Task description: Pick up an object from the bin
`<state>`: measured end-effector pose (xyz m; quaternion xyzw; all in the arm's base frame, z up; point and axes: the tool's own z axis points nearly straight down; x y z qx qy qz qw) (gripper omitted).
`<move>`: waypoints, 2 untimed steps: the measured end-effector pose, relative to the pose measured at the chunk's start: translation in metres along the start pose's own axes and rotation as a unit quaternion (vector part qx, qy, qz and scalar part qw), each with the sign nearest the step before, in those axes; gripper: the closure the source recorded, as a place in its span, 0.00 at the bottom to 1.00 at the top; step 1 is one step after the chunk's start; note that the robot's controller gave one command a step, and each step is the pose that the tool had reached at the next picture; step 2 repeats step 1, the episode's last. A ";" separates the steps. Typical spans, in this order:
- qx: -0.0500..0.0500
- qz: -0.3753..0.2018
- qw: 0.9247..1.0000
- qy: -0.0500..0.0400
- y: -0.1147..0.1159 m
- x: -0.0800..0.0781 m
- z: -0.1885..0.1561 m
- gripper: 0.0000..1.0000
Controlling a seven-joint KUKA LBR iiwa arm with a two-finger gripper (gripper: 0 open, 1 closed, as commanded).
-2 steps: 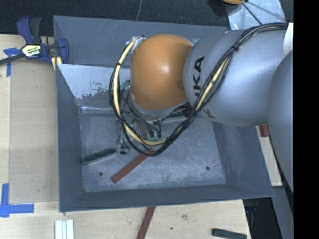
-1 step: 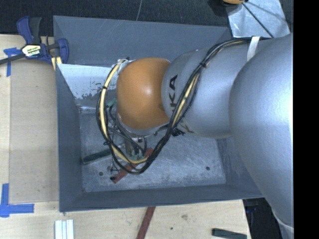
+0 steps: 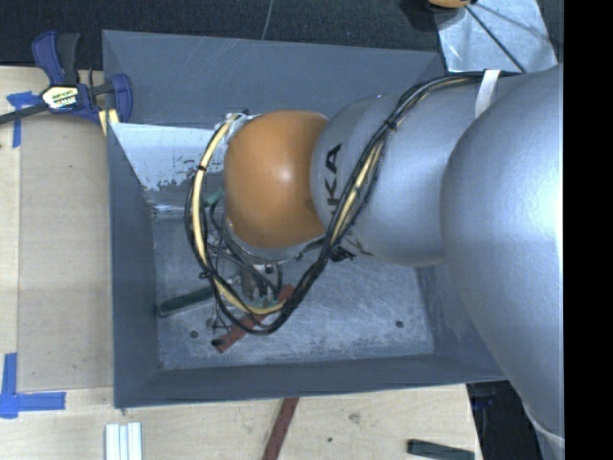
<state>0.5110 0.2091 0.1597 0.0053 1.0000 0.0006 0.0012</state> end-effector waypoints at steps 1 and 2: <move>-0.001 0.000 1.000 -0.002 0.008 -0.014 0.046 0.00; -0.001 0.000 1.000 -0.002 0.008 -0.014 0.046 0.00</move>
Offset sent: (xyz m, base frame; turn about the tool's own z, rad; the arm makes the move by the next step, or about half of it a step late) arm 0.0422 -0.0095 -0.0897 -0.0639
